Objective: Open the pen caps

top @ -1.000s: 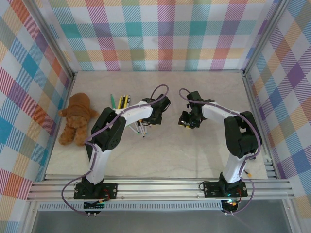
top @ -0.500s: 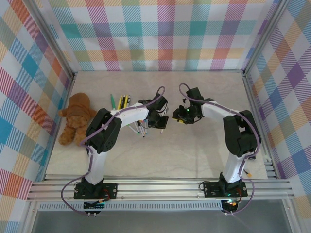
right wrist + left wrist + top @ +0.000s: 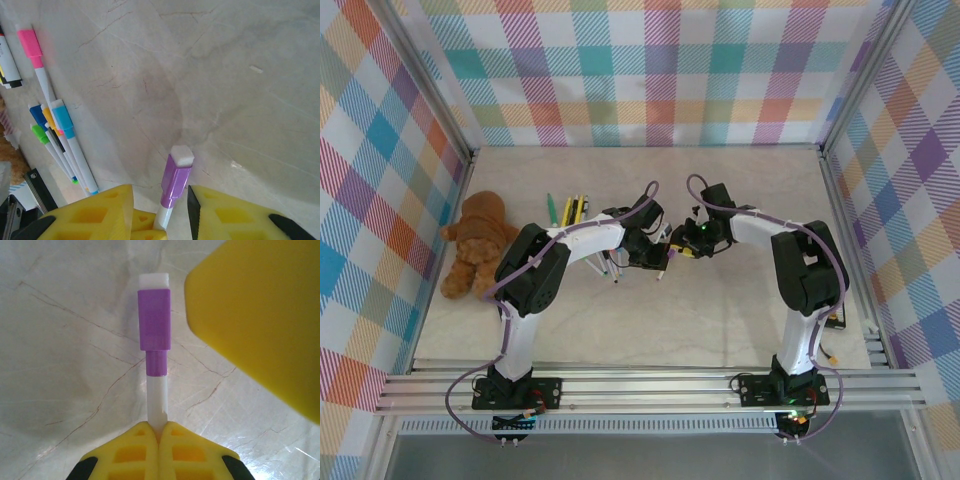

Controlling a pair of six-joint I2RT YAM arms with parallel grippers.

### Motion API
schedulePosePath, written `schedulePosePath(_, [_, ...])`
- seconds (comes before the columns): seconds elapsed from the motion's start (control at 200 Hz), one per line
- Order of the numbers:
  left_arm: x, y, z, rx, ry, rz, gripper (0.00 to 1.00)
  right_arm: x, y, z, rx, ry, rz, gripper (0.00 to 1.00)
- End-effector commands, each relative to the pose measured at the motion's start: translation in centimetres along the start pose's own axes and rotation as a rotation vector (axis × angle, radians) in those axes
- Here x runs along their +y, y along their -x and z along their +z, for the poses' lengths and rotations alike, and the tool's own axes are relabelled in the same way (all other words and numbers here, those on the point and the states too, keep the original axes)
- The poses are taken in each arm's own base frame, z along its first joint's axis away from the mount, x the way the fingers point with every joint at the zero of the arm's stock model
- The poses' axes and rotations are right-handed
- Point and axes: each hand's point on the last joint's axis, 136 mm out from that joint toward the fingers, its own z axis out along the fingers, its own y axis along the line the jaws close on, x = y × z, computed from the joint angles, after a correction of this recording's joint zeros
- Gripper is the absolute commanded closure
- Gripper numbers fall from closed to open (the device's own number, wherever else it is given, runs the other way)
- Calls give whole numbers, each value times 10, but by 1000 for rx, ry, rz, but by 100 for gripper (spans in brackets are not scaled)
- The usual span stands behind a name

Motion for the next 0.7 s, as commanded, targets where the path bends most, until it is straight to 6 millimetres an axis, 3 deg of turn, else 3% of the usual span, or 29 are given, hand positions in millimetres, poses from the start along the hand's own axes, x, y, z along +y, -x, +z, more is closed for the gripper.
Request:
schedulePosePath(0.0, [-13, 8, -17, -48, -37, 25, 100, -7, -6, 6, 29, 5, 25, 64])
schedulePosePath(0.38, [-14, 7, -21, -57, -38, 25, 100, -17, -11, 14, 47, -2, 52, 63])
schedulePosePath(0.695, [-17, 1, -19, -42, -52, 26, 100, -3, 1, 19, 46, 40, 60, 62])
